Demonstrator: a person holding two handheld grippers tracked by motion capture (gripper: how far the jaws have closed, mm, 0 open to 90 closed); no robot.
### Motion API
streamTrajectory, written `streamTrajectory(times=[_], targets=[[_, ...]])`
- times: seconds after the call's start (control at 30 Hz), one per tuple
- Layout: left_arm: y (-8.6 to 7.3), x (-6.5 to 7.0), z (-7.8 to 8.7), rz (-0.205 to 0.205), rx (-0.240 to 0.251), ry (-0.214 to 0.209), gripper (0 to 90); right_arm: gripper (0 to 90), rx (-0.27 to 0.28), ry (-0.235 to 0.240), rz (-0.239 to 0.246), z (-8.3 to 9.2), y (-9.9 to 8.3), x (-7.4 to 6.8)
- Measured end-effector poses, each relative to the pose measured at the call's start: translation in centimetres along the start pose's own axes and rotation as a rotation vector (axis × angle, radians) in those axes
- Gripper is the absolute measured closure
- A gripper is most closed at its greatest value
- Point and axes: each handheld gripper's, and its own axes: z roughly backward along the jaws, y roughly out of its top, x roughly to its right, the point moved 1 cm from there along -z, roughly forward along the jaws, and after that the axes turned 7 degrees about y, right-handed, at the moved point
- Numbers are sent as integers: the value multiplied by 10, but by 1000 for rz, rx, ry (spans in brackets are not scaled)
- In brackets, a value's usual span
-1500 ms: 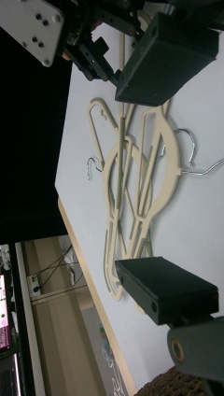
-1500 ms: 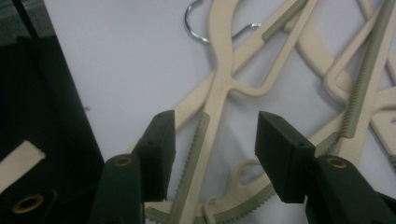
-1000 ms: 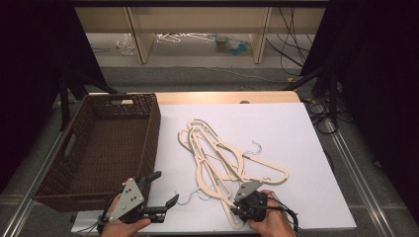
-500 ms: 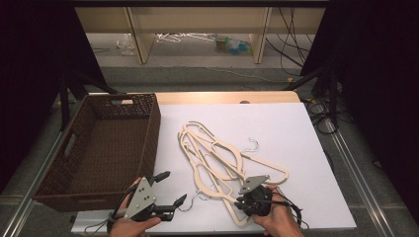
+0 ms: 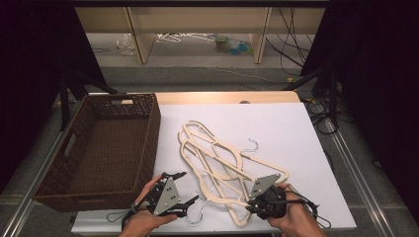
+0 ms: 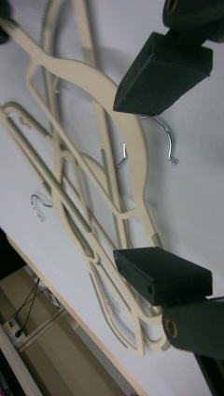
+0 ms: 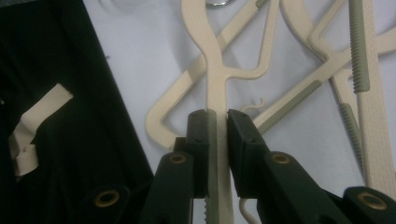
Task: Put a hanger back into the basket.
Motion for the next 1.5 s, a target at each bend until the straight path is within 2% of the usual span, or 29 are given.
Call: streamTrajectory(times=[0.1,0.13,0.17,0.2,0.23,0.3,0.4,0.43,0.5,0.57,0.63,0.7,0.77,0.87,0.97,1.0,1.07,1.1,1.13,1.2,1.33,1.37,1.4,1.43,1.47,1.5], targets=[[-1,5,-10,-55,-15,-11,257,798,-3,8,6,6,0,-1],[-1,7,-15,-93,-31,-29,269,798,-11,13,20,10,1,-1],[-1,7,-15,-93,-31,-29,270,798,-12,15,21,11,1,-2],[0,10,-18,-137,-53,-45,279,797,-20,16,28,13,1,-3],[0,10,-18,-137,-53,-45,290,798,-25,19,36,15,1,-3],[-1,12,-22,-193,-74,-52,295,797,-24,22,43,16,1,-3],[-1,14,-24,-202,-80,-73,317,797,-22,26,46,19,1,-3],[1,17,-25,-229,-86,-76,313,797,-27,30,41,20,0,-2],[1,19,-26,-225,-91,-79,300,797,-32,31,42,19,0,-2],[2,23,-29,-284,-98,-86,305,797,-33,30,44,19,0,-2],[3,25,-30,-287,-99,-85,310,797,-33,28,44,19,0,-1],[6,28,-33,-331,-99,-84,311,797,-17,40,44,22,0,1],[6,29,-34,-339,-102,-85,312,797,-17,44,39,25,0,2],[10,30,-39,-377,-109,-52,315,797,-12,48,37,26,0,2],[12,31,-44,-392,-120,-67,310,797,-9,53,42,25,-1,3],[12,31,-45,-414,-115,-52,310,797,-11,53,45,25,-1,3],[14,31,-46,-442,-122,-61,313,797,-11,56,50,25,-2,4],[14,32,-46,-436,-120,-77,323,796,-13,55,52,25,-2,4],[16,32,-44,-476,-91,-75,393,796,-16,56,50,24,-4,5],[18,30,-42,-480,-61,-88,453,796,-22,65,46,22,-6,8],[21,29,-39,-494,-38,-102,541,795,-39,92,35,16,-11,13],[23,26,-38,-541,-49,-99,541,795,-39,92,35,16,-11,13],[24,25,-37,-562,-61,-112,559,795,-41,98,32,15,-11,13],[24,26,-37,-557,-47,-127,577,794,-38,100,36,13,-12,13],[24,28,-38,-524,-19,-145,606,795,-47,110,32,13,-12,14],[26,28,-37,-554,-11,-162,653,795,-51,112,32,12,-13,15]])
